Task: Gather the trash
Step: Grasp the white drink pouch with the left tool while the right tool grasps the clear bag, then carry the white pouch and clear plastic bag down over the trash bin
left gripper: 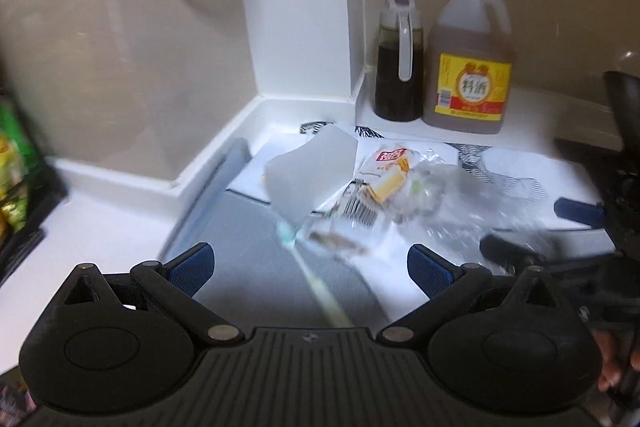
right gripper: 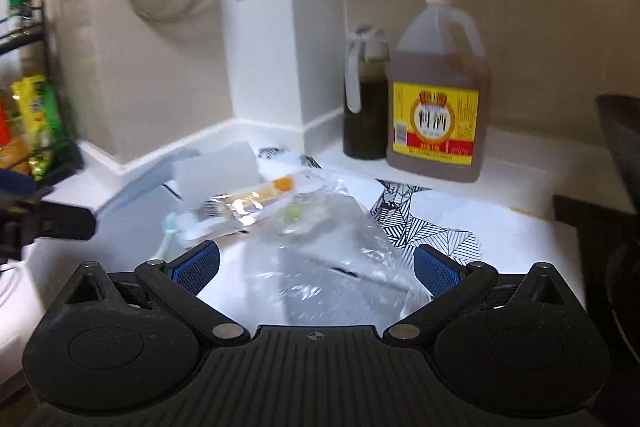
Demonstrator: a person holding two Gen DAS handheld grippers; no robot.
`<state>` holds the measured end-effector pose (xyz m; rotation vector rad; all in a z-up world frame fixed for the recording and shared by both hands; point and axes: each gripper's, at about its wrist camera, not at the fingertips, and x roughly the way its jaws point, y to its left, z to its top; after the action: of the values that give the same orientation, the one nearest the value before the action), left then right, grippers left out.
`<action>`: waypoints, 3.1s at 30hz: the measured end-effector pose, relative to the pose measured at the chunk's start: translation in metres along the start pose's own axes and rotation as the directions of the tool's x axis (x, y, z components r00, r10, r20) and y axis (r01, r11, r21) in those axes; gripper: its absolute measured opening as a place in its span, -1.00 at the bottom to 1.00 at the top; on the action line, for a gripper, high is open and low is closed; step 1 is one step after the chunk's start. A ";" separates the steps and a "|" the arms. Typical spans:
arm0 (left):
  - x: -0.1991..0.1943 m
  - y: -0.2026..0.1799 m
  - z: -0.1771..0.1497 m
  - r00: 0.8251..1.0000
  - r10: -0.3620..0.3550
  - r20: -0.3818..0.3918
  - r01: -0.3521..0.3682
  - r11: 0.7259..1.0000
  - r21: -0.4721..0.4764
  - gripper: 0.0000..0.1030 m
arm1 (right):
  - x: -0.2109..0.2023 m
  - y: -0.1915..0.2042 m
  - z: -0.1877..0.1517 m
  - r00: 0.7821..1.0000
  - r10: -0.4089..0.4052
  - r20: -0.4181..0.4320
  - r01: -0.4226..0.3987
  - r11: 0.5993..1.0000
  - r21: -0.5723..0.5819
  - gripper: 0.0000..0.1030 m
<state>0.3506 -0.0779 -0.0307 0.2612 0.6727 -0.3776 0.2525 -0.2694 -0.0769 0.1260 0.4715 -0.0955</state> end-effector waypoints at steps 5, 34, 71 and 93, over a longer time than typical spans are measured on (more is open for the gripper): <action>0.057 -0.008 0.019 0.999 -0.014 -0.044 0.015 0.999 0.033 0.99 | 0.033 0.000 0.006 0.998 0.042 -0.049 -0.043 0.999 -0.005 1.00; 0.064 -0.021 0.035 0.998 -0.051 0.022 0.050 0.999 0.015 0.18 | 0.032 -0.003 0.001 0.998 0.010 0.066 -0.007 0.999 -0.040 -0.89; -0.224 -0.006 -0.058 0.968 0.139 0.211 -0.127 0.989 -0.071 -0.55 | -0.192 0.039 -0.028 0.915 0.237 0.327 -0.205 0.970 -0.128 -0.90; -0.350 -0.017 -0.250 0.976 0.211 0.055 -0.197 0.961 -0.194 -0.55 | -0.314 0.108 -0.179 0.921 0.389 -0.002 -0.375 0.887 -0.268 -0.90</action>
<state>-0.0460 0.0840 0.0058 0.1349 0.5963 -0.1238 -0.0930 -0.1178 -0.0806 -0.0470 0.3954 0.3526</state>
